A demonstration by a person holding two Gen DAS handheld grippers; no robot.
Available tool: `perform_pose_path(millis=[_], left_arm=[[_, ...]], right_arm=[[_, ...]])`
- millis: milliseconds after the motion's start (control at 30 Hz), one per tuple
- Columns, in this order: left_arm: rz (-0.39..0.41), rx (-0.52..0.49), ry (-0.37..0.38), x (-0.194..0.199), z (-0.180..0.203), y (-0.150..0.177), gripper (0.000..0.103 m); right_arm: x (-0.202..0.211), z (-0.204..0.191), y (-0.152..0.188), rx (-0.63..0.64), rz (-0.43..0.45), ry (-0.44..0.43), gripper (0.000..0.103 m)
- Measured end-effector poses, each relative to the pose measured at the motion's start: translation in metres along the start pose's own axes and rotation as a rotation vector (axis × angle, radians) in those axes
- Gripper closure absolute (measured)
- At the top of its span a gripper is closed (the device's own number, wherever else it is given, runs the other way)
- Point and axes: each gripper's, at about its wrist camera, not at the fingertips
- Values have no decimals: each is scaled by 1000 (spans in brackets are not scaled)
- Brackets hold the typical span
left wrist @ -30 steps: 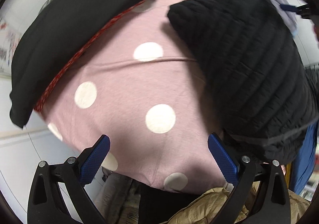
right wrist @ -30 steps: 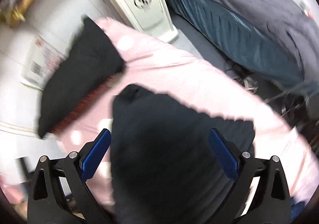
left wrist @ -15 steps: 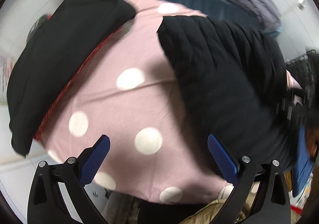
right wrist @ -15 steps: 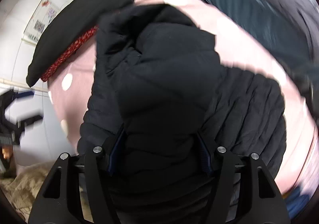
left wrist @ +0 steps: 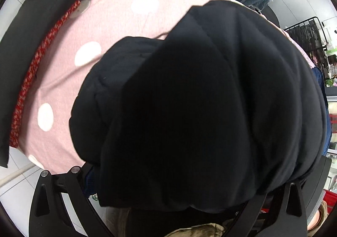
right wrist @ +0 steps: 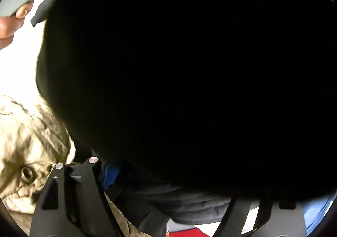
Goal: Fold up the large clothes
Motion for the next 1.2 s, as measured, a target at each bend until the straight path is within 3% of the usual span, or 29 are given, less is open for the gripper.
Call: perform_pose_path(millis=[67, 133, 200, 300, 367, 467, 567, 600, 700, 867, 967, 1067, 1133, 1200], left_arm=[[19, -21, 23, -5, -1, 6, 12], [-28, -22, 54, -23, -5, 11, 30], [-67, -14, 42, -38, -8, 16, 66], [-64, 14, -33, -49, -13, 27, 78], [-59, 19, -54, -52, -18, 31, 79], [-44, 89, -44, -48, -40, 27, 75], [-17, 142, -75, -36, -61, 22, 35], [19, 177, -64, -27, -74, 19, 28], [68, 274, -25, -10, -101, 14, 17], [147, 449, 36, 20, -156, 6, 14], [178, 484, 67, 29, -168, -22, 13], [156, 442, 168, 26, -149, -46, 9], [112, 383, 209, 12, -121, -50, 7], [59, 326, 197, -6, -97, -52, 7]], right_arm=[[-1, -1, 3, 10, -5, 5, 22], [3, -2, 1, 11, 5, 30, 22], [13, -2, -2, 13, 34, 48, 22], [48, 5, -6, -11, 99, -7, 22], [69, 13, -12, -52, 134, -63, 22], [99, 35, -27, -102, 203, -102, 22], [128, 78, -34, -149, 268, -117, 15], [131, 82, -42, -166, 287, -118, 15], [132, 117, -81, -226, 309, -81, 15], [82, 130, -152, -344, 280, -72, 15], [39, 156, -189, -454, 188, -103, 15], [-17, 159, -224, -462, 61, -139, 15], [-62, 148, -235, -427, -78, -138, 15], [-117, 134, -234, -353, -257, -59, 15]])
Point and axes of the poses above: each gripper's, at about its wrist camera, not at the fingertips, and x roughly against the way its jaws point, z to its right, y to its underside, and after that the axes turned 12 degrees about z, right-handed
